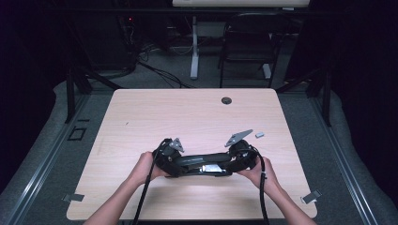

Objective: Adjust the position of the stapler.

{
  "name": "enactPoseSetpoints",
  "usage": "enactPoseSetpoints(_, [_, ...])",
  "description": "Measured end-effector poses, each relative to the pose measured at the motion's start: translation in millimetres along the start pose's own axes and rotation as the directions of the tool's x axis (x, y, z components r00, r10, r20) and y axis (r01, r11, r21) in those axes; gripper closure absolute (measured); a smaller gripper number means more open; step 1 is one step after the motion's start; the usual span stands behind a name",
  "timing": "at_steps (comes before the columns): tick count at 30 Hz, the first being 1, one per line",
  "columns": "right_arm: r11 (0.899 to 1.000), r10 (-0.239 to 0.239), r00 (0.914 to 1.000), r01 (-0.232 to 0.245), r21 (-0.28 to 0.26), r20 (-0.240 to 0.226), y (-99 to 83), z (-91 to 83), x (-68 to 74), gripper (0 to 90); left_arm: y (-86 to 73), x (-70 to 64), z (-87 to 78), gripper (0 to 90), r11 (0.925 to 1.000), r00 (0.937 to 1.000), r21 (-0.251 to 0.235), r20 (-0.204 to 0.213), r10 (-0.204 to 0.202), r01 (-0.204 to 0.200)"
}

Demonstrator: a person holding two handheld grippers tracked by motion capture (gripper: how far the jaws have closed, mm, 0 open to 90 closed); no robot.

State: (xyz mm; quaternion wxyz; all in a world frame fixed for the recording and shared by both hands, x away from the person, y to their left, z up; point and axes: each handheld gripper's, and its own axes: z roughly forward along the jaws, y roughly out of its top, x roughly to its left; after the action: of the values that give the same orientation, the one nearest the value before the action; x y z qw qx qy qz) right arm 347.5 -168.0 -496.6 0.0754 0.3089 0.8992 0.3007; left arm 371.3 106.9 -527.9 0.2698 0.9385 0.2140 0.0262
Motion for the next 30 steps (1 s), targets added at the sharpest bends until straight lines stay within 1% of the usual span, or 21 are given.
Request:
enactPoseSetpoints(1, [1.0,-0.003,1.0,0.003,-0.002,-0.001,0.3,0.4,-0.3,42.9,-0.1,0.5,0.2,30.9,1.0,1.0,0.001,0.001,0.0,0.0])
enactPoseSetpoints(2, [1.0,-0.004,1.0,0.004,0.003,-0.007,0.6,0.2,-0.9,42.7,-0.5,0.8,1.1,30.3,1.0,1.0,-0.003,0.004,-0.006,0.006])
enactPoseSetpoints(3, [1.0,-0.003,0.9999,0.003,-0.003,-0.011,0.3,1.0,-1.4,42.5,-0.9,1.5,1.8,29.3,0.9999,0.9999,-0.003,0.004,-0.012,0.012])
enactPoseSetpoints(5, [1.0,-0.001,0.9999,0.001,-0.003,-0.01,-0.3,1.2,-1.6,42.4,-1.6,1.7,4.8,26.2,0.9998,0.9998,0.001,0.001,-0.021,0.021])
enactPoseSetpoints(6, [1.0,0.006,0.9999,-0.006,-0.008,-0.01,-0.7,1.4,-1.2,42.3,-1.6,1.5,5.2,24.7,0.9998,0.9998,0.008,-0.002,-0.019,0.02])
enactPoseSetpoints(7, [1.0,0.003,1.0,-0.003,-0.004,-0.007,-0.5,1.0,-1.2,42.1,-1.8,1.1,5.4,22.9,0.9998,0.9999,0.014,-0.007,-0.015,0.015])
enactPoseSetpoints(8, [1.0,0.006,1.0,-0.006,-0.004,-0.004,-0.2,0.8,-0.4,41.0,-2.2,0.4,5.0,20.7,0.9998,0.9998,0.012,-0.013,-0.018,0.018])
enactPoseSetpoints(11, [1.0,0.006,0.9999,-0.006,-0.005,-0.011,-0.4,1.5,0.7,36.6,-3.1,1.2,1.9,15.8,0.9998,0.9995,0.004,-0.023,-0.019,0.02])
enactPoseSetpoints(13, [1.0,0.003,0.9999,-0.003,-0.003,-0.014,-0.5,2.3,1.0,33.7,-3.9,2.0,0.4,15.2,0.9992,0.999,-0.015,-0.022,-0.038,0.038])
enactPoseSetpoints(15, [1.0,0.014,0.9996,-0.014,-0.008,-0.023,-0.9,3.4,0.1,29.2,-5.3,3.2,-0.3,14.1,0.999,0.9988,-0.012,-0.024,-0.042,0.042])
enactPoseSetpoints(16, [1.0,0.022,0.9992,-0.022,-0.009,-0.035,-1.8,4.0,-0.6,26.1,-6.0,2.8,0.1,13.6,0.9984,0.9983,-0.019,-0.025,-0.053,0.053])
enactPoseSetpoints(17, [1.0,0.027,0.999,-0.028,-0.009,-0.037,-2.6,4.6,-0.6,23.9,-6.5,2.3,0.0,12.7,0.9983,0.9981,-0.018,-0.026,-0.057,0.056])
enactPoseSetpoints(20, [1.0,0.028,0.999,-0.028,-0.01,-0.036,-4.3,4.3,0.4,18.7,-6.1,-0.1,-2.2,8.2,0.999,0.9982,-0.015,-0.043,-0.042,0.042])
enactPoseSetpoints(21, [0.999,0.029,0.9992,-0.029,-0.017,-0.028,-4.2,3.0,1.4,17.5,-5.9,-0.6,-3.7,6.8,0.9988,0.998,-0.027,-0.046,-0.043,0.041])
enactPoseSetpoints(23, [0.999,0.037,0.9988,-0.038,-0.028,-0.031,-5.0,1.7,2.2,14.4,-6.1,-0.9,-7.0,5.6,0.9971,0.9967,-0.051,-0.055,-0.06,0.057])
enactPoseSetpoints(25, [0.998,0.045,0.9982,-0.046,-0.035,-0.04,-6.7,1.1,2.4,13.0,-6.5,-0.9,-8.9,4.4,0.9963,0.9955,-0.059,-0.067,-0.066,0.062])
enactPoseSetpoints(27, [0.998,0.048,0.9978,-0.05,-0.046,-0.044,-8.8,0.2,3.3,7.3,-6.6,-1.7,-11.0,2.4,0.9951,0.9941,-0.072,-0.08,-0.073,0.068])
enactPoseSetpoints(28, [0.998,0.05,0.9977,-0.051,-0.041,-0.046,-9.2,0.2,3.6,5.5,-6.5,-2.3,-12.2,2.0,0.9945,0.9937,-0.079,-0.082,-0.075,0.069])
enactPoseSetpoints(30, [0.997,0.064,0.9969,-0.066,-0.036,-0.045,-10.4,-0.5,5.0,5.0,-6.1,-3.8,-14.3,0.7,0.9937,0.9932,-0.086,-0.086,-0.079,0.071])
